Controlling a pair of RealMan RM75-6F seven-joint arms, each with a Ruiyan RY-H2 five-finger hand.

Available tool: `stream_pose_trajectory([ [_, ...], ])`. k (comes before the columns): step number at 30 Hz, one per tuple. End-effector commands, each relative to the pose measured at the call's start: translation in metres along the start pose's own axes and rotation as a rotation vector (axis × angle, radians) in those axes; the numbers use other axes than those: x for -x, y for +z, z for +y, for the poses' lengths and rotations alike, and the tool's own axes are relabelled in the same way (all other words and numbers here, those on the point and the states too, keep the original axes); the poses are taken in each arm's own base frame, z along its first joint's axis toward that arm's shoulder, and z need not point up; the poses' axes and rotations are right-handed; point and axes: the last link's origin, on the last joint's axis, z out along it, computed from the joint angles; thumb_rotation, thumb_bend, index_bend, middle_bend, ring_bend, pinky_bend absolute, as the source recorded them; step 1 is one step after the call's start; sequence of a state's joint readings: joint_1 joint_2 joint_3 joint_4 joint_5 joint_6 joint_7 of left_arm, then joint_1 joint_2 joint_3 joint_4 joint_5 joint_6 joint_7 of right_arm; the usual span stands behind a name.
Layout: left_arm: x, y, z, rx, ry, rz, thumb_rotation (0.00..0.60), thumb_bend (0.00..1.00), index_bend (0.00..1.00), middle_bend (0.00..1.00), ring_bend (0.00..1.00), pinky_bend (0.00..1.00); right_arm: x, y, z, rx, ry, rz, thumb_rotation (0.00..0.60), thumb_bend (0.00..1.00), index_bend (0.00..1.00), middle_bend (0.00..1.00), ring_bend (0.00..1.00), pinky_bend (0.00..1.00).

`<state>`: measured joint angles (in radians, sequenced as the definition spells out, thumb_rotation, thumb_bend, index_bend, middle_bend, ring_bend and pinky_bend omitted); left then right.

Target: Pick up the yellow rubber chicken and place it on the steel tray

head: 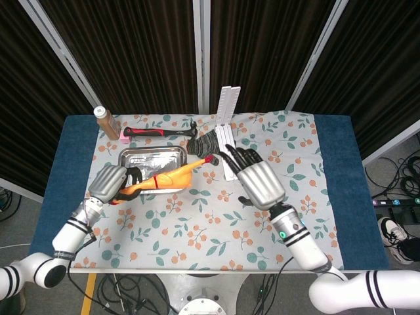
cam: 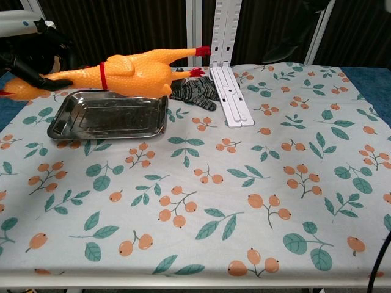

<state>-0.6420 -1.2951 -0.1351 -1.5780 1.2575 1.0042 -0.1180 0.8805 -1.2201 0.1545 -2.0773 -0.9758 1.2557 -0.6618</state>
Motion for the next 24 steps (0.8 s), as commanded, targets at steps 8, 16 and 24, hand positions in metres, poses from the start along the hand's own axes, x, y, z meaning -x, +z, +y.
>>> stream_pose_trajectory([
  [8,0.023,0.04,-0.035,-0.107,-0.018,0.035,0.6,0.66,0.77,0.73,0.54,0.56,-0.004,-0.034,0.048,0.088,0.007,0.015,0.6,0.0,0.0,0.0,0.08,0.15],
  [16,0.032,0.058,-0.044,-0.176,0.006,0.018,0.6,0.66,0.67,0.63,0.42,0.5,-0.004,-0.042,0.061,0.113,0.013,0.02,0.6,0.0,0.0,0.0,0.08,0.15],
  [24,0.039,0.057,-0.053,-0.238,0.051,-0.006,0.6,0.52,0.4,0.42,0.28,0.45,0.0,-0.047,0.071,0.143,0.028,0.018,0.6,0.0,0.0,0.0,0.08,0.15],
])
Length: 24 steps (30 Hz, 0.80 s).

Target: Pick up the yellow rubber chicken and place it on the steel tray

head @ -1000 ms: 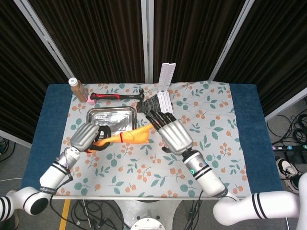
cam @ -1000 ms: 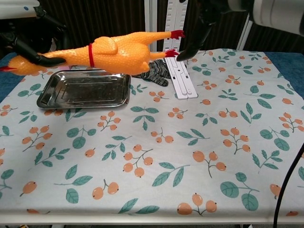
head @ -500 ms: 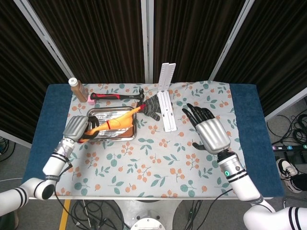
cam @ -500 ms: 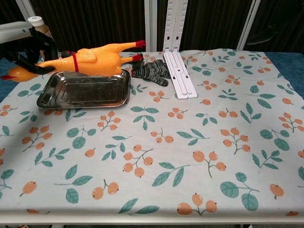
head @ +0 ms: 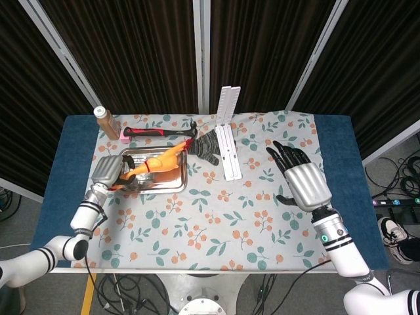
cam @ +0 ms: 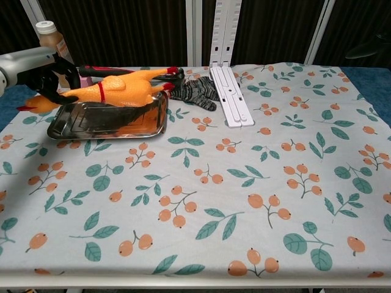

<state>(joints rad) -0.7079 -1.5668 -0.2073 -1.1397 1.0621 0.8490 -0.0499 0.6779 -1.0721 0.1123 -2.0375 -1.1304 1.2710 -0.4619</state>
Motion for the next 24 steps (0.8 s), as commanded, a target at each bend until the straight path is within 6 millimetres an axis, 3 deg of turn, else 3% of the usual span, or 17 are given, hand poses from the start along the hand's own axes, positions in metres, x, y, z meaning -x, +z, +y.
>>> stream_pose_trajectory([
  [1,0.003,-0.001,-0.003,-0.02,0.018,-0.009,0.6,0.48,0.36,0.38,0.26,0.44,0.001,-0.001,0.003,0.009,0.007,0.0,0.6,0.0,0.0,0.0,0.08,0.15],
  [7,0.005,-0.004,-0.005,-0.045,0.009,0.001,0.6,0.28,0.26,0.23,0.18,0.38,0.003,-0.004,0.009,0.023,0.018,0.0,0.6,0.0,0.0,0.0,0.08,0.15],
  [13,0.005,-0.006,-0.005,-0.051,0.007,0.001,0.6,0.15,0.21,0.16,0.14,0.31,0.002,-0.006,0.014,0.038,0.027,0.001,0.6,0.0,0.0,0.0,0.08,0.15],
  [18,0.003,-0.007,-0.005,-0.055,-0.003,0.017,0.6,0.1,0.2,0.14,0.12,0.29,0.002,-0.008,0.019,0.052,0.033,0.002,0.6,0.0,0.0,0.0,0.08,0.15],
  [24,-0.025,-0.032,-0.011,-0.029,-0.031,0.101,0.6,0.1,0.2,0.14,0.12,0.29,0.004,-0.02,0.036,0.094,0.035,-0.005,0.6,0.0,0.0,0.0,0.08,0.15],
])
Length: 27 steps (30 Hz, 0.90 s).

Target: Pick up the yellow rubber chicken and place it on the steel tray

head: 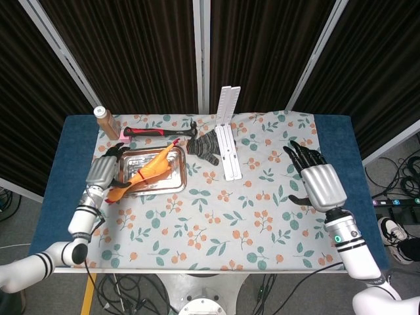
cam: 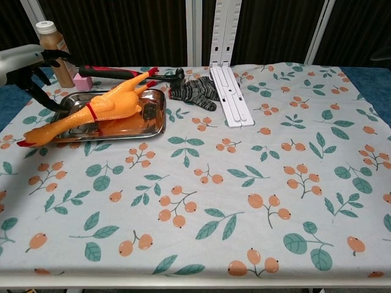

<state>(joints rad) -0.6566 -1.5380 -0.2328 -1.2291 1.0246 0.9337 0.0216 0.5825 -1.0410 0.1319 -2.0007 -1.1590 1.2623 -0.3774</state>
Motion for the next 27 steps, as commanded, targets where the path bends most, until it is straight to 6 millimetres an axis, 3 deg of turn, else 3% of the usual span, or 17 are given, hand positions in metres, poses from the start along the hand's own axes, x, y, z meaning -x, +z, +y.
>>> stream_pose_trajectory([
  [1,-0.025,-0.023,-0.012,0.004,-0.007,0.039,0.6,0.1,0.2,0.14,0.12,0.28,0.001,-0.008,0.013,0.029,-0.002,-0.009,0.6,0.0,0.0,0.0,0.08,0.15],
  [5,-0.049,-0.055,-0.031,-0.027,0.017,0.081,0.6,0.1,0.2,0.17,0.12,0.28,0.006,-0.026,0.036,0.08,0.012,-0.024,0.6,0.05,0.0,0.13,0.07,0.15],
  [9,-0.057,-0.091,-0.049,-0.045,0.054,0.126,0.6,0.1,0.22,0.18,0.13,0.28,0.016,-0.051,0.06,0.117,0.043,-0.018,0.6,0.09,0.0,0.19,0.06,0.15],
  [13,-0.056,-0.132,-0.066,-0.062,0.087,0.159,0.6,0.1,0.22,0.18,0.13,0.28,0.025,-0.078,0.081,0.132,0.069,0.025,0.6,0.1,0.0,0.17,0.06,0.15],
  [19,-0.051,-0.18,-0.077,-0.085,0.092,0.193,0.6,0.1,0.22,0.19,0.13,0.28,0.037,-0.115,0.096,0.167,0.082,0.089,0.6,0.1,0.0,0.12,0.06,0.15],
  [27,-0.043,-0.216,-0.075,-0.107,0.126,0.275,0.6,0.1,0.22,0.19,0.13,0.27,0.046,-0.146,0.095,0.195,0.12,0.147,0.6,0.1,0.0,0.11,0.06,0.15],
])
